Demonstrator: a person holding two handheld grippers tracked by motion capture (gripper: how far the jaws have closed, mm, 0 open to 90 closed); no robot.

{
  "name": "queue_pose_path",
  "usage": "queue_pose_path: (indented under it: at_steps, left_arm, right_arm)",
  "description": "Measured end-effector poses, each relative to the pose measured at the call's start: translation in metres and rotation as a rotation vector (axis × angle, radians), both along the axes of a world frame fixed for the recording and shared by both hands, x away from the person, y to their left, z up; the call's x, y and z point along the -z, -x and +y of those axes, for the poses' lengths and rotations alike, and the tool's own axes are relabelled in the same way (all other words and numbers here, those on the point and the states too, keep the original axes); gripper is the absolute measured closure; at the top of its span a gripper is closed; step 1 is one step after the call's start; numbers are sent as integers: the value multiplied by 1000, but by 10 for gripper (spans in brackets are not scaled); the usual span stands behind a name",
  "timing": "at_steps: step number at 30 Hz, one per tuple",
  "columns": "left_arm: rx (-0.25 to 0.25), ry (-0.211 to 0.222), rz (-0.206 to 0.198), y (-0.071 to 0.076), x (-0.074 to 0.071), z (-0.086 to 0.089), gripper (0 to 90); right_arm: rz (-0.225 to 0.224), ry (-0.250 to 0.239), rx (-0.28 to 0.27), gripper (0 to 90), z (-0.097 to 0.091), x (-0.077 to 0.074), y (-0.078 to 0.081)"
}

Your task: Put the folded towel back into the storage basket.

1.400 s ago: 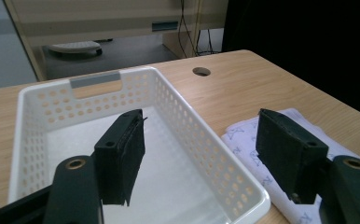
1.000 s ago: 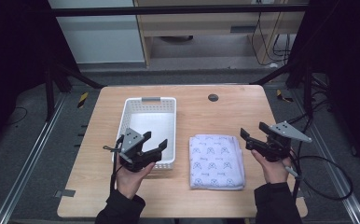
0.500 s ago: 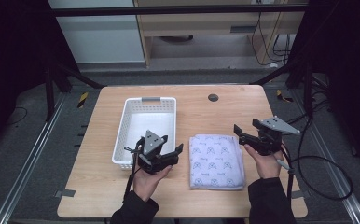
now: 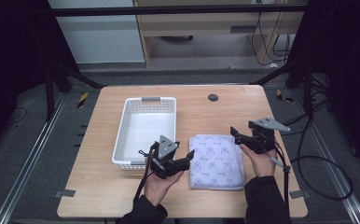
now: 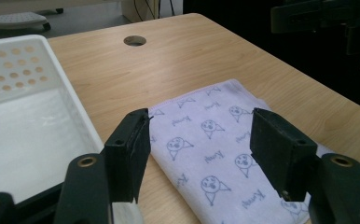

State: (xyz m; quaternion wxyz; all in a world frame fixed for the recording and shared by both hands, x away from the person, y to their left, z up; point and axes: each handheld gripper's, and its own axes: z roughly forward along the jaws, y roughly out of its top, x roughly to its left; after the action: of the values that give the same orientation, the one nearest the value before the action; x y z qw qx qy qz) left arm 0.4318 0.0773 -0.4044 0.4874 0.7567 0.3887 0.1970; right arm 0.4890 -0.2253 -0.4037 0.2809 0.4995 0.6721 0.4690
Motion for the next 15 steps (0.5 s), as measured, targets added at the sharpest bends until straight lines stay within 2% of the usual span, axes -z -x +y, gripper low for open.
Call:
queue_pose_path:
  at_steps: [7,15]
  left_arm:
    - [20,-20,18,3,12,-10,372]
    - [28,-31,45,6,24,-18,379]
  right_arm:
    - [37,4,19,250,-4,12,-3]
    - [89,8,4,262,-5,25,-6]
